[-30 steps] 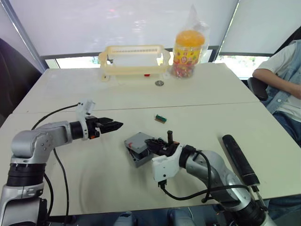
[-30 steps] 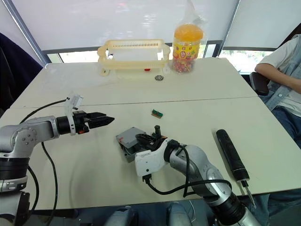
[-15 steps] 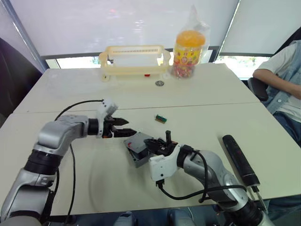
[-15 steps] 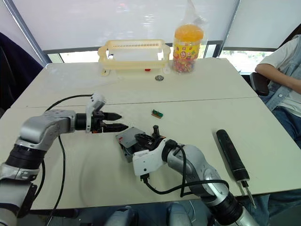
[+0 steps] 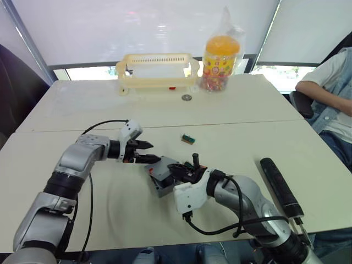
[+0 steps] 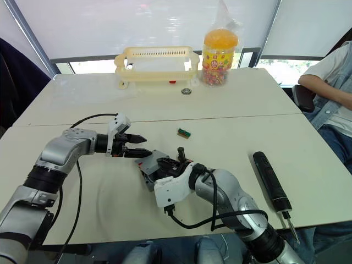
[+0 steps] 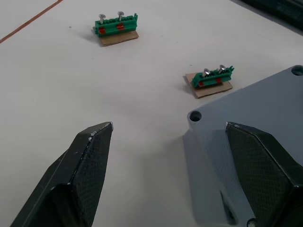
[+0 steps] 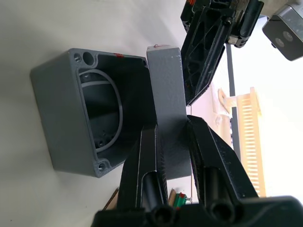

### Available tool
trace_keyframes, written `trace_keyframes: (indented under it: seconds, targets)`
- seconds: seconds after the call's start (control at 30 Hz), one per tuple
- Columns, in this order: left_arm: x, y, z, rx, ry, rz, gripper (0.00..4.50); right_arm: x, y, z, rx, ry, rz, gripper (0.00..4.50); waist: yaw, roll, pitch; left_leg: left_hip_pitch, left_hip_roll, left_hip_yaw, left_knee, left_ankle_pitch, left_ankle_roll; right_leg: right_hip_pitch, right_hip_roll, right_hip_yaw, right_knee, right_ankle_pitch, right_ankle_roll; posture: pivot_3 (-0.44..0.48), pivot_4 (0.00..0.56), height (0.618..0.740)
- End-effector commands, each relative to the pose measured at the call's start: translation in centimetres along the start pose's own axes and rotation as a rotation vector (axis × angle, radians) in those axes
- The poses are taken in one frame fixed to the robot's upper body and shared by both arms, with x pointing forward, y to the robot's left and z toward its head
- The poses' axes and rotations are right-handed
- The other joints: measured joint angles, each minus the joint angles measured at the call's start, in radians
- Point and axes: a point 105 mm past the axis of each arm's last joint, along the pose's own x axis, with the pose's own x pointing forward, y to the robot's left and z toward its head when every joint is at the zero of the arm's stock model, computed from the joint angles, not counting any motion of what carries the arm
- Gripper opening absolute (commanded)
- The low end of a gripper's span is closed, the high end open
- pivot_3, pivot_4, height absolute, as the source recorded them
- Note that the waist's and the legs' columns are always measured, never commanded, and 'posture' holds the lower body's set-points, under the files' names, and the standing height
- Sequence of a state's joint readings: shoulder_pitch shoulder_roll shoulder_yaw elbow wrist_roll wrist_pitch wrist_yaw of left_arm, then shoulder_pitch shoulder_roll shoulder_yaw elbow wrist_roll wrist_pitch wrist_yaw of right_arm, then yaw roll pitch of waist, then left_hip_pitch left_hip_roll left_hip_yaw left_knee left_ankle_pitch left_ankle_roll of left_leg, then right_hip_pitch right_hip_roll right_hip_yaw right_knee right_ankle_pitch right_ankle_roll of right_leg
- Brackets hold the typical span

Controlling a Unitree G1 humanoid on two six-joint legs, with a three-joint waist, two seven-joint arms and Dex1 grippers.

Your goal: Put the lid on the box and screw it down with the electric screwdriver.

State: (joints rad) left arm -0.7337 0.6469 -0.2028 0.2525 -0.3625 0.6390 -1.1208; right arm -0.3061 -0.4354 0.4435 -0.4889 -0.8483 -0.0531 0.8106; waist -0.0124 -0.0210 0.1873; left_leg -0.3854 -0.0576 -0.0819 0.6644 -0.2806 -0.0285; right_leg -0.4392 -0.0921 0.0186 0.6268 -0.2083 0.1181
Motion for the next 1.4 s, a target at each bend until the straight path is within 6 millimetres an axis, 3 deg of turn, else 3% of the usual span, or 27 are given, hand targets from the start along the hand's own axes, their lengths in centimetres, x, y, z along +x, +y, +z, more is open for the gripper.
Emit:
trace_keyframes:
  seconds: [0.03, 0.17, 0.33, 0.47, 0.97, 1.4]
  targets:
    - [0.5, 0.2, 0.3, 0.012, 0.000, 0.001, 3.89, -0.2, 0.2, 0.5, 0.017, -0.014, 0.007, 0.34, 0.000, 0.000, 0.000, 0.000, 0.000, 0.000, 0.000, 0.000, 0.000, 0.000, 0.000, 0.000, 0.000, 0.000, 0.000, 0.000, 0.150, 0.740]
    - [-2.1, 2.9, 2.0, -0.086, -0.104, 0.139, 3.89, -0.4, -1.1, 0.0, 0.017, 0.012, -0.080, 0.34, -0.004, 0.000, 0.000, 0.001, 0.000, 0.000, 0.000, 0.000, 0.000, 0.001, 0.000, 0.000, 0.000, 0.000, 0.000, 0.000, 0.150, 0.740]
    - [-4.4, 3.1, -1.1, -0.072, 0.007, 0.198, 3.89, -0.9, -2.5, 0.1, 0.021, 0.006, -0.166, 0.34, -0.011, 0.000, 0.000, 0.000, 0.001, -0.002, -0.001, 0.000, 0.000, -0.003, 0.001, 0.002, 0.002, 0.000, 0.000, 0.000, 0.150, 0.740]
    - [-3.8, 0.7, -3.6, -0.067, 0.080, 0.121, 3.89, -1.4, -2.9, 0.2, 0.022, -0.012, -0.192, 0.34, 0.001, 0.000, 0.000, 0.000, 0.001, -0.002, -0.001, 0.000, 0.000, -0.002, 0.001, 0.002, 0.001, 0.000, 0.000, 0.000, 0.150, 0.740]
    - [-2.0, 0.5, -4.2, -0.068, 0.075, 0.139, 3.89, -1.9, -2.6, -0.3, 0.025, -0.002, -0.176, 0.34, -0.003, -0.001, 0.000, -0.001, 0.001, -0.001, 0.001, 0.000, 0.000, -0.001, 0.001, -0.001, 0.001, 0.000, -0.001, 0.000, 0.150, 0.740]
    - [-3.2, -1.7, -4.8, -0.073, 0.120, 0.077, 3.89, -2.6, -2.3, -1.0, 0.038, 0.030, -0.175, 0.34, -0.002, -0.001, 0.000, 0.000, 0.001, -0.002, 0.001, 0.000, 0.000, -0.001, 0.001, -0.001, 0.001, 0.000, -0.001, 0.000, 0.150, 0.740]
